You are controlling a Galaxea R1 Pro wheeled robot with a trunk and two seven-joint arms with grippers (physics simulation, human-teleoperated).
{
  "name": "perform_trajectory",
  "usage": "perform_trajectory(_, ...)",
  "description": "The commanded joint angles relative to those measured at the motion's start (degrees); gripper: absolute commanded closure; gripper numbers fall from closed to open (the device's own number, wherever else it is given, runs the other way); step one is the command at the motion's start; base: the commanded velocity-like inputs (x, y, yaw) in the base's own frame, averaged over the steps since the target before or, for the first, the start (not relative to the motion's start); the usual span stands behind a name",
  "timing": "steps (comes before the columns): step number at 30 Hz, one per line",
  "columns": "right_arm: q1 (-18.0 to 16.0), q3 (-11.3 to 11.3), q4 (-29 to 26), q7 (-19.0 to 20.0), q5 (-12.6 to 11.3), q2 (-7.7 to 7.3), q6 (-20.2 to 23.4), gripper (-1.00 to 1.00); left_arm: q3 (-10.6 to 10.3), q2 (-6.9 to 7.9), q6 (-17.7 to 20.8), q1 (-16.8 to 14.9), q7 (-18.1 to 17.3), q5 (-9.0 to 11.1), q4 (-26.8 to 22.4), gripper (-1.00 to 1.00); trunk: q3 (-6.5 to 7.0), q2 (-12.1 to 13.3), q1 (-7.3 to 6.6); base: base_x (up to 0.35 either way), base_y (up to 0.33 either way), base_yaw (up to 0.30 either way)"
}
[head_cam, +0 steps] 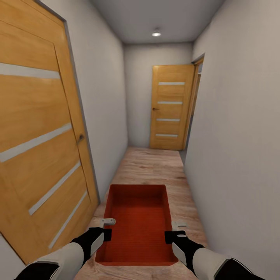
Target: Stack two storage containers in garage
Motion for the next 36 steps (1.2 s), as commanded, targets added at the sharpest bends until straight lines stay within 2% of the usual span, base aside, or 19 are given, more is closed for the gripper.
perform_trajectory(1,-0.04,0.77,-0.07,0.12,-0.54,0.07,-0.01,1.00,0.65,-0.02,0.37,-0.01,0.41,-0.36,-0.12,1.00,-0.08,-0.09,0.06,0.322,0.088,0.000)
perform_trajectory(12,-0.04,0.70,-0.11,0.08,-0.54,0.02,-0.01,1.00,0.65,-0.02,0.37,-0.01,0.41,-0.36,-0.11,1.00,-0.08,-0.09,0.06,0.322,0.088,-0.015)
perform_trajectory(36,-0.03,0.79,-0.10,0.06,-0.54,0.08,-0.01,1.00,0.65,-0.02,0.37,-0.02,0.41,-0.36,-0.11,1.00,-0.08,-0.09,0.06,0.322,0.103,-0.235)
